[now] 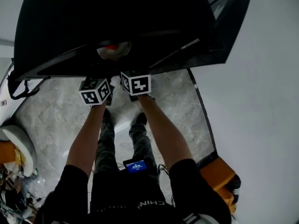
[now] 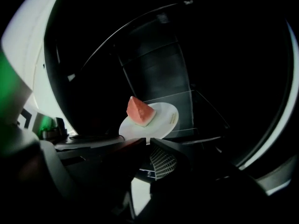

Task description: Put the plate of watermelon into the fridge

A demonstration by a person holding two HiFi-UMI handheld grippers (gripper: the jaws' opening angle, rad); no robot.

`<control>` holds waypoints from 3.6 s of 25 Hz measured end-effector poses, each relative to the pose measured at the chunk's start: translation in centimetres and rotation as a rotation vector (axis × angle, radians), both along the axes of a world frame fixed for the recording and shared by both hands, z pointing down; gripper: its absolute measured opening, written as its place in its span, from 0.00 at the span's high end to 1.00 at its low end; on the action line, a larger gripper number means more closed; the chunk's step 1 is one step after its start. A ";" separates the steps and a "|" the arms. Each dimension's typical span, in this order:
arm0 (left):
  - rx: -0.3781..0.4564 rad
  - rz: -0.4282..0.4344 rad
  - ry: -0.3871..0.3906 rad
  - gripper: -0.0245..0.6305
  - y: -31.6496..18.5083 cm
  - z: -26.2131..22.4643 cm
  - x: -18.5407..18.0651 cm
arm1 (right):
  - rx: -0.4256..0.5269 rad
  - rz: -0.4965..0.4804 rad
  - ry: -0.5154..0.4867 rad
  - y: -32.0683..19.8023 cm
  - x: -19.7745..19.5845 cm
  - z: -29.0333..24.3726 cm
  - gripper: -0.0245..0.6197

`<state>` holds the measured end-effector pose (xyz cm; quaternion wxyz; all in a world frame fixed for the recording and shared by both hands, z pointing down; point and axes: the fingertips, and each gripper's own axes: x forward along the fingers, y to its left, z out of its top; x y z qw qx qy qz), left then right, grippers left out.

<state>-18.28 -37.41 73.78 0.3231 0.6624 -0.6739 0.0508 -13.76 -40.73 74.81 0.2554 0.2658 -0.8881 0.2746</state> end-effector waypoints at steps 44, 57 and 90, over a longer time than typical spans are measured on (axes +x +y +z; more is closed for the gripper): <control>0.163 0.463 0.089 0.94 12.7 -17.0 6.8 | -0.155 0.118 -0.252 9.5 7.9 -18.2 0.93; 0.074 0.470 0.051 0.94 14.8 -15.9 7.9 | -0.182 0.099 -0.240 12.3 10.0 -17.9 0.94; 0.030 0.498 0.246 0.94 42.0 -13.5 11.6 | -0.034 0.169 -0.023 37.9 18.9 -15.8 0.94</control>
